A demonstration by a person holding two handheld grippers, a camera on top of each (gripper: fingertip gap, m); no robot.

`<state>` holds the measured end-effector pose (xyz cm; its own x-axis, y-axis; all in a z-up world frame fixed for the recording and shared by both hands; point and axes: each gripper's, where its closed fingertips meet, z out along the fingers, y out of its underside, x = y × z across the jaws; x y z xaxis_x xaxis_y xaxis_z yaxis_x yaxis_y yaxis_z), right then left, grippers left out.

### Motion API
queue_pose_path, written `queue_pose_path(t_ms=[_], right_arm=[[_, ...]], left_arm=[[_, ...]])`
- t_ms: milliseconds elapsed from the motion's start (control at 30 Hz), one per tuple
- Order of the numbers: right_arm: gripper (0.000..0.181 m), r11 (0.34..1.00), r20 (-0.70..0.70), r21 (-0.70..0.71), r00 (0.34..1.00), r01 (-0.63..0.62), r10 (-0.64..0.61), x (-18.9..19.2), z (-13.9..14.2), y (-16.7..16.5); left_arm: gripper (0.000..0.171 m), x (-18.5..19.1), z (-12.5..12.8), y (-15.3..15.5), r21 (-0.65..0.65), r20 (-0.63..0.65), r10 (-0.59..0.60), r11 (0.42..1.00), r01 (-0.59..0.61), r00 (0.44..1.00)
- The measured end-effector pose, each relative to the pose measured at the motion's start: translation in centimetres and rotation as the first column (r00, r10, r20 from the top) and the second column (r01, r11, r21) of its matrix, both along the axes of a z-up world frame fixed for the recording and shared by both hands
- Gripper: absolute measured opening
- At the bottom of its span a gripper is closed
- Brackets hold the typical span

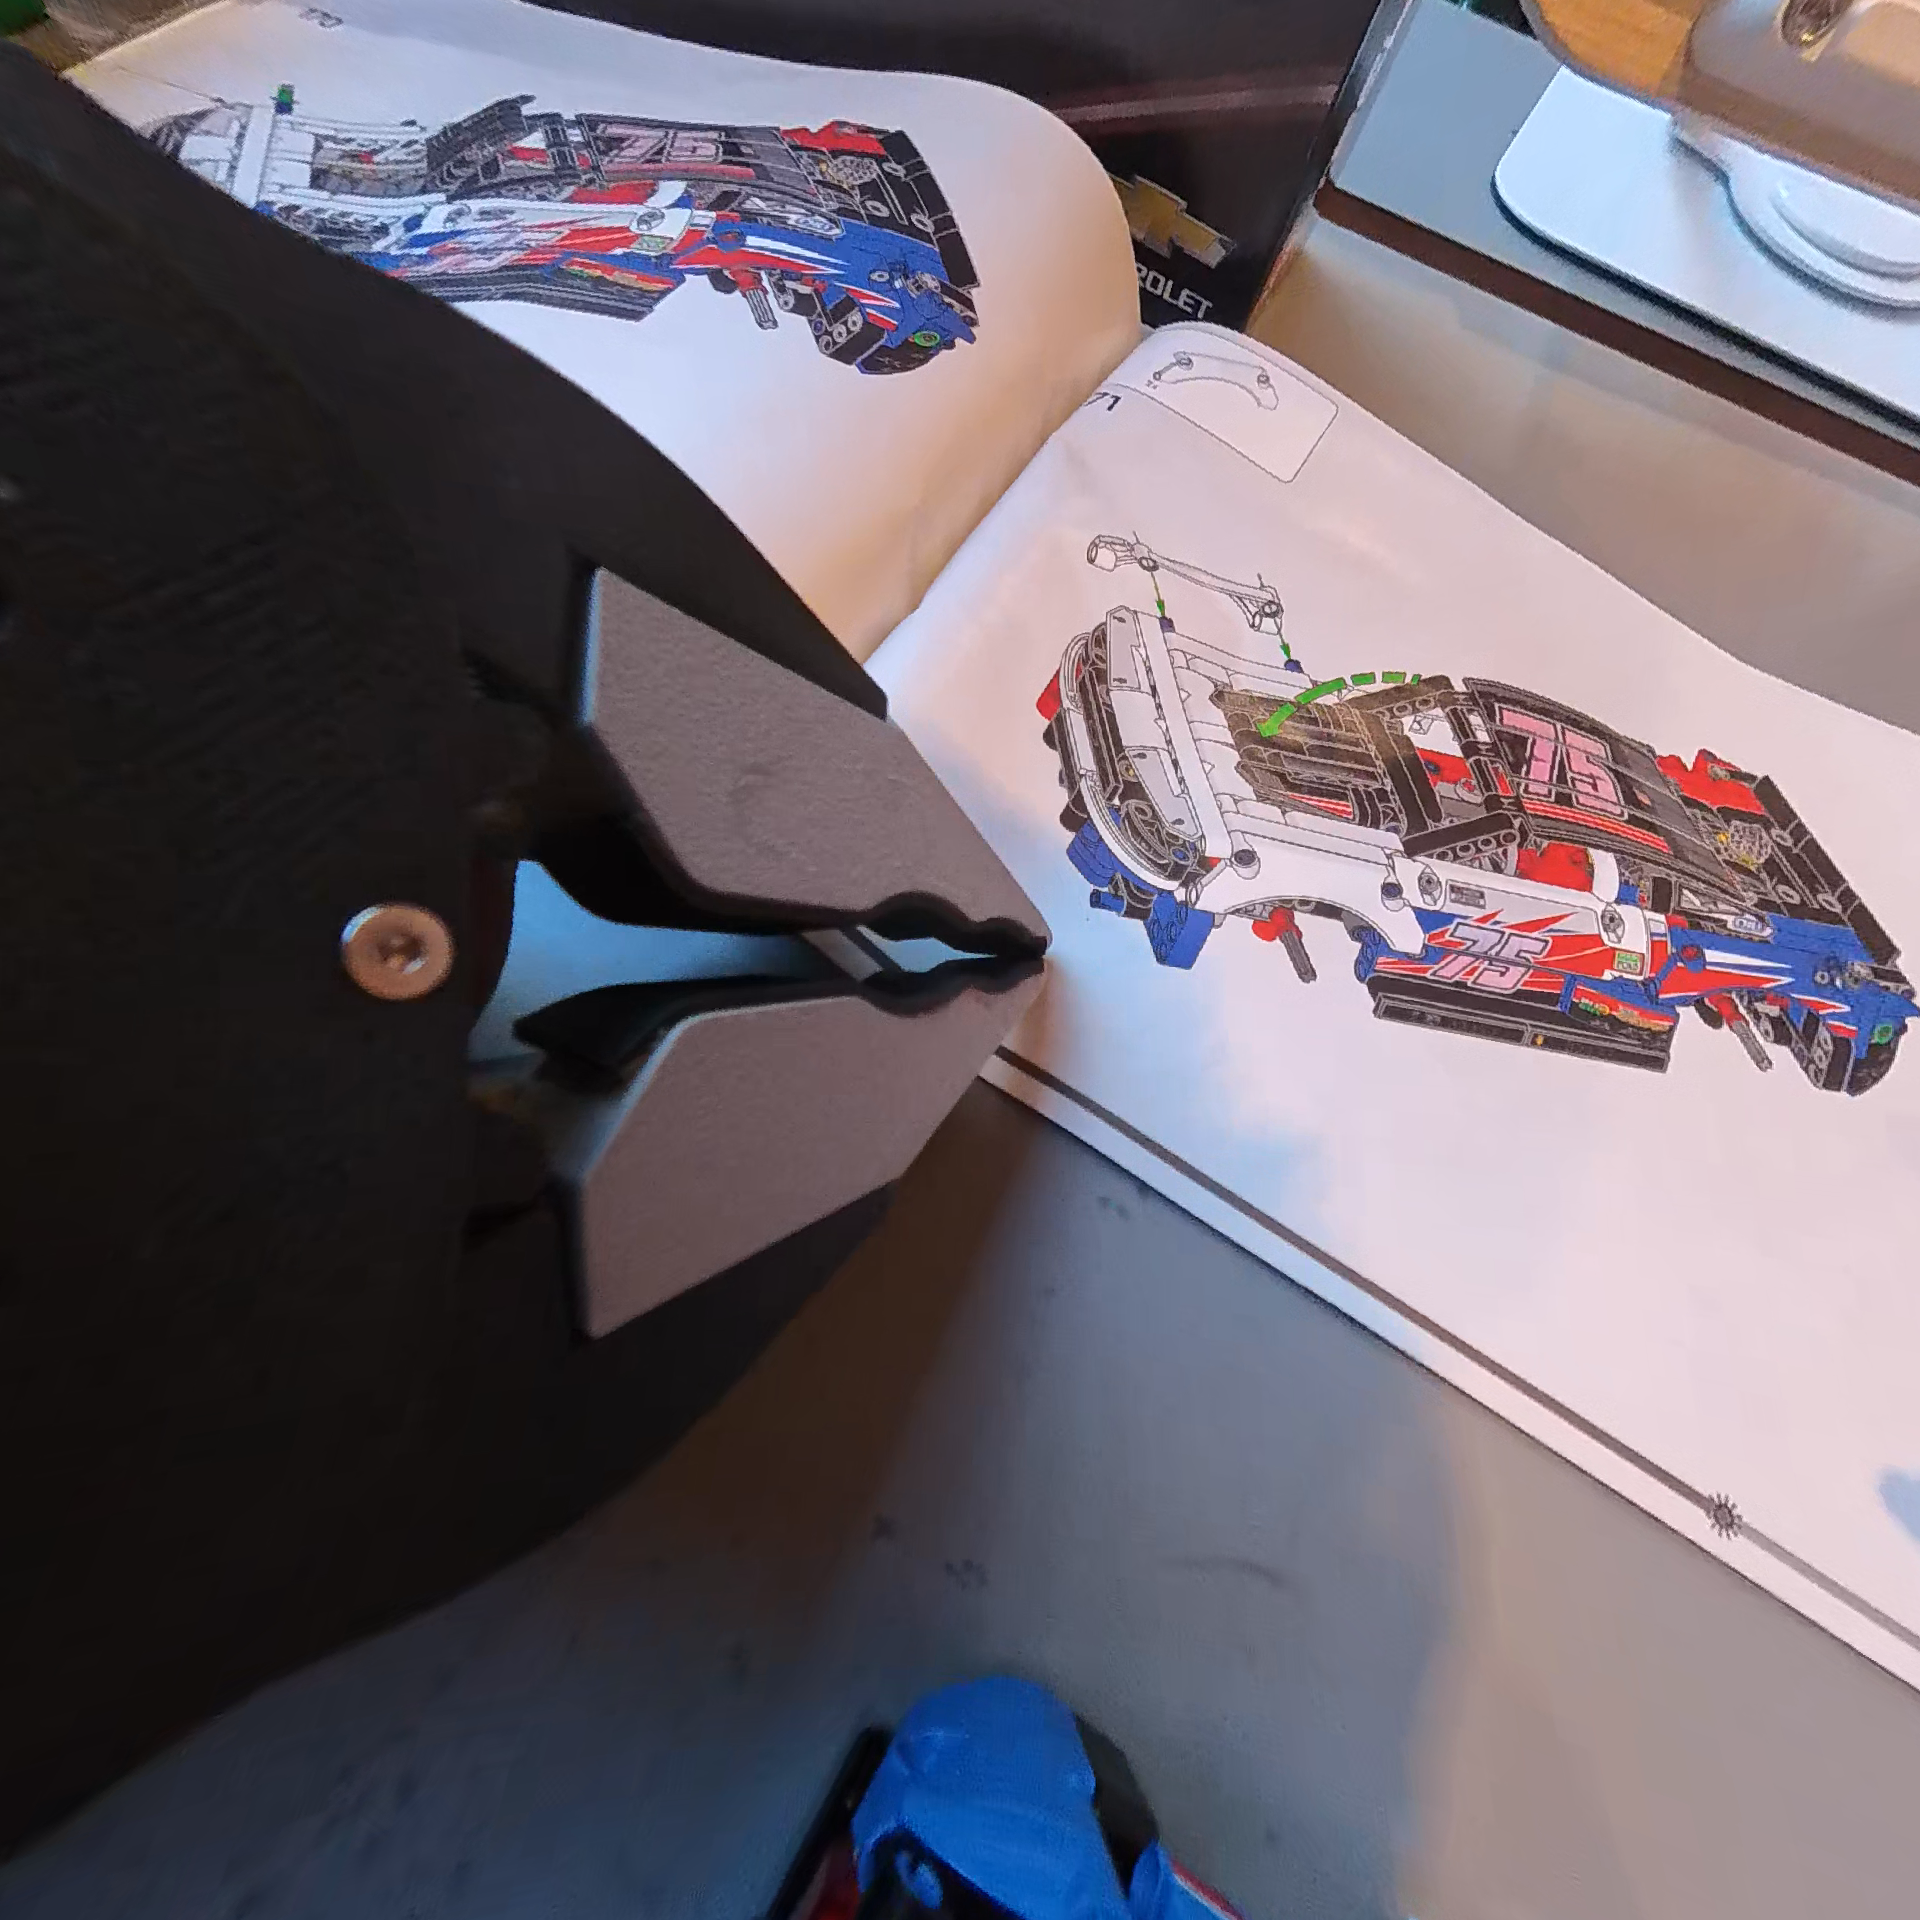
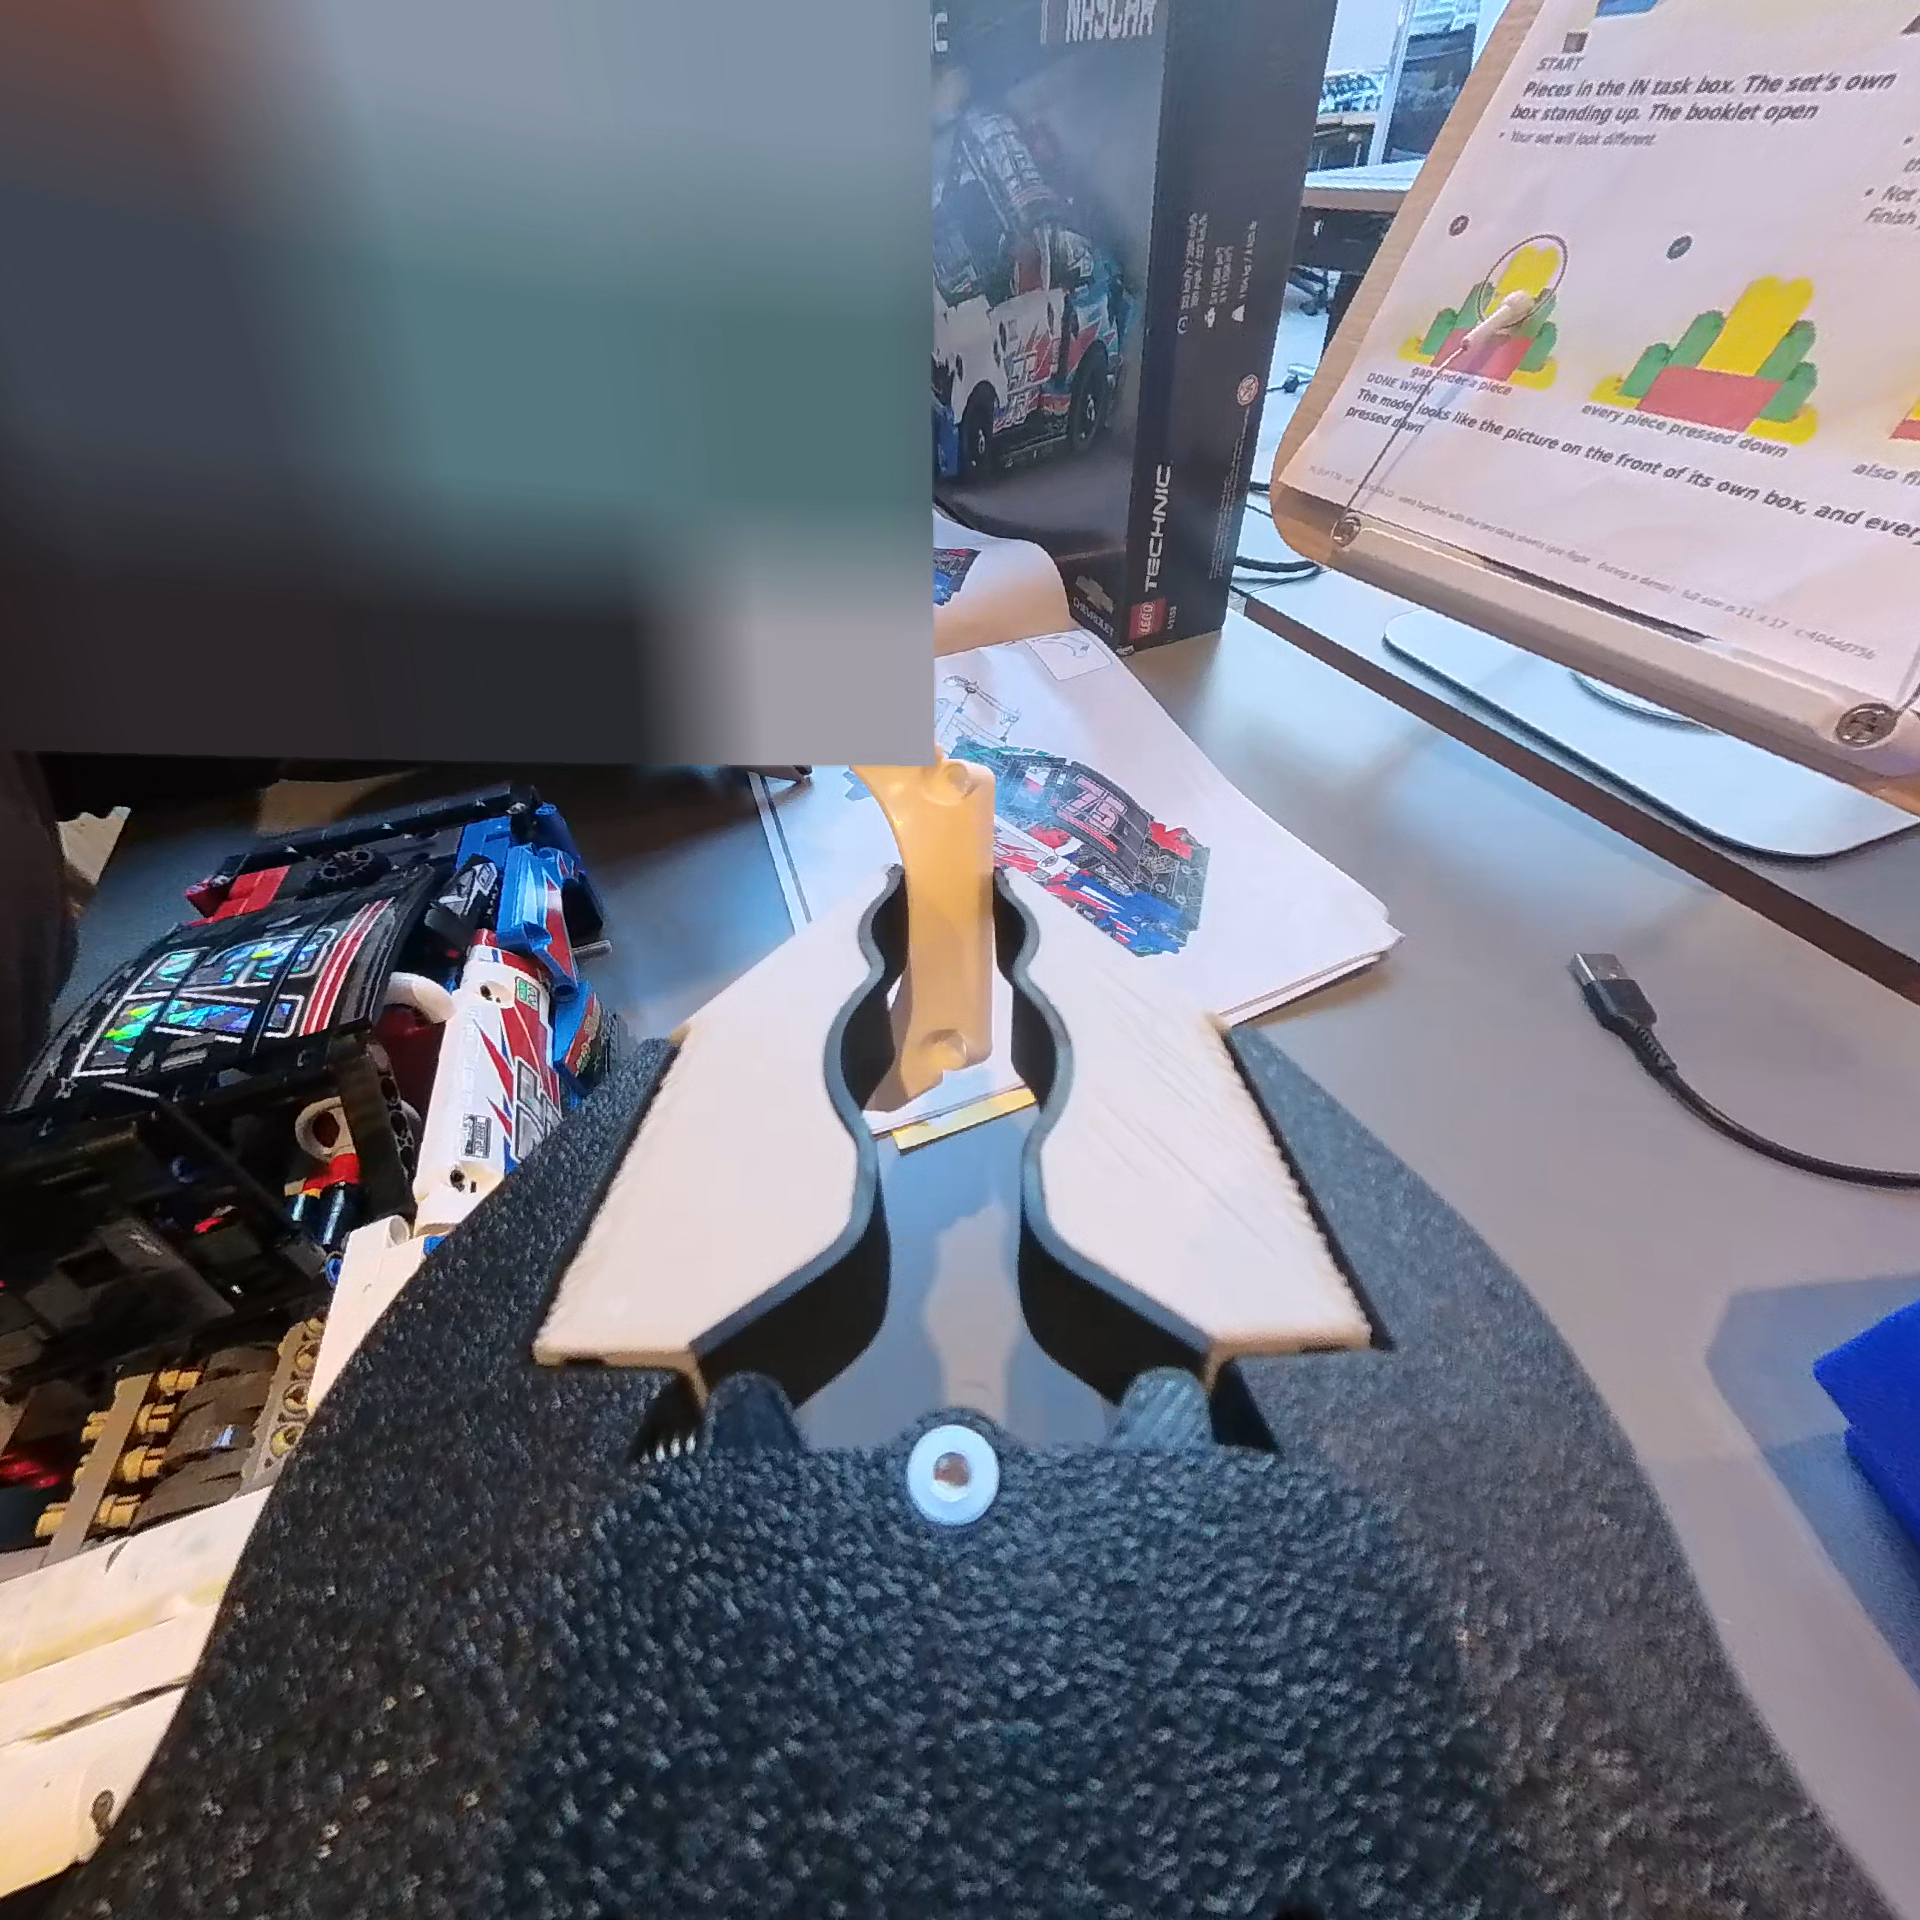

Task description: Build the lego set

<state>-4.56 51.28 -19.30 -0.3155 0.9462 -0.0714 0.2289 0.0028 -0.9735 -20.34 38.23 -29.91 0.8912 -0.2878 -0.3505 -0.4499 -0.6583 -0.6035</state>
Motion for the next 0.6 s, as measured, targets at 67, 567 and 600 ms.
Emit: queue_pose_path(t_ms=[67, 567, 600], right_arm=[[0.016, 1.000, 0.002, 0.000, 1.000, -0.001, 0.001, -0.05, -0.08, -0.01], [0.016, 1.000, 0.030, 0.010, 0.999, 0.012, -0.012, -0.48, -0.62, 0.04], [0.016, 0.999, 0.043, 0.020, 0.999, 0.031, -0.032, -0.59, -0.80, 0.27]], left_arm=[[0.000, 0.00, 0.00, 0.01, 0.001, -0.004, 0.000, 1.000, 0.000, 1.000], [0.000, -0.06, 0.08, -0.01, 0.029, -0.113, -0.008, 1.000, 0.012, 0.994], [0.000, -0.08, 0.13, -0.03, 0.036, -0.135, -0.009, 0.999, 0.014, 0.991]])
